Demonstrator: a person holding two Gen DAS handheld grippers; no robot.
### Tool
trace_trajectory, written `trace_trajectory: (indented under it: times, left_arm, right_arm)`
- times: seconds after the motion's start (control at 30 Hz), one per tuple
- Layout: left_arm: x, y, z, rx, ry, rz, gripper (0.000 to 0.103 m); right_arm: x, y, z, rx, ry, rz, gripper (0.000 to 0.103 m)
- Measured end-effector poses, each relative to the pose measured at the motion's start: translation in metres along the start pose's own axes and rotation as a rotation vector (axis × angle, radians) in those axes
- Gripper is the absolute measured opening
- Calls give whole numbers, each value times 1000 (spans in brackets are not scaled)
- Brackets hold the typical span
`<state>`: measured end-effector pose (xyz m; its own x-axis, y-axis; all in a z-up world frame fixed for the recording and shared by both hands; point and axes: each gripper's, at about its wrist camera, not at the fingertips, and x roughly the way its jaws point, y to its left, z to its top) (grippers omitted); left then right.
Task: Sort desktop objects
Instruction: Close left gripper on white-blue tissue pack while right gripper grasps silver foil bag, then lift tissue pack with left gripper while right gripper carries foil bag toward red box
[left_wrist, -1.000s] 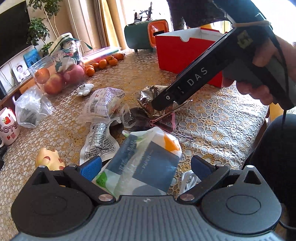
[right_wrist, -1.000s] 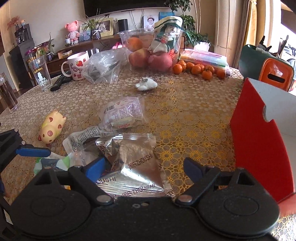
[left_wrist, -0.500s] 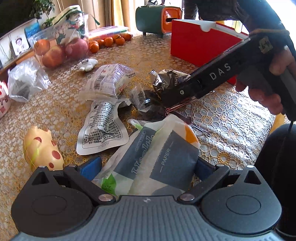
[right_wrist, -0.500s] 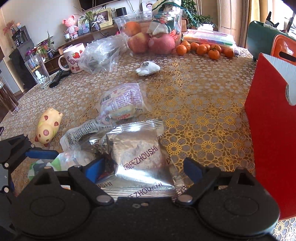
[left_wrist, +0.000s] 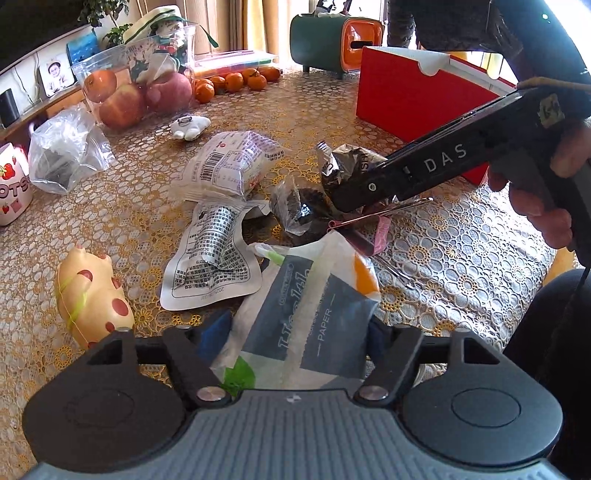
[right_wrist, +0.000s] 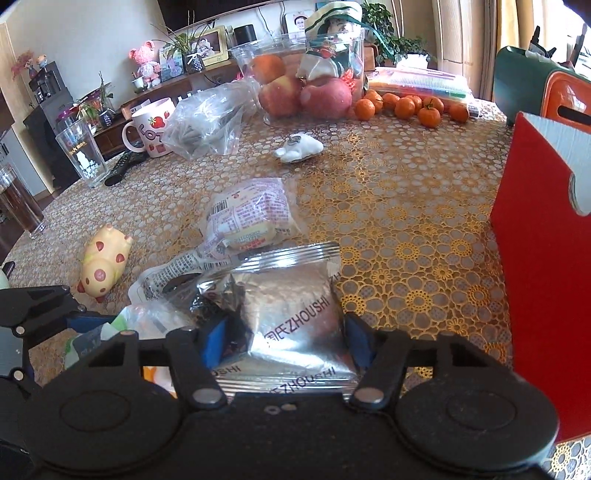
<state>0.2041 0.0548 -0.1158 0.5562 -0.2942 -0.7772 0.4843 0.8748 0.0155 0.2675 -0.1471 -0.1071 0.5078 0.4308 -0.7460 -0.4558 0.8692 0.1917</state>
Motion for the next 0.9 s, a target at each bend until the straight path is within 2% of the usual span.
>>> trace_trajectory:
  times: [0.27,0.9]
  left_arm:
    - [-12,-6,10,-30,-6,22,46]
    - [-68,-51,41,-34,-72,113,44]
  right_arm:
    - [-16,-3,0,13,-25,-32,55]
    - [-100,-14,-9,32,-110,12,55]
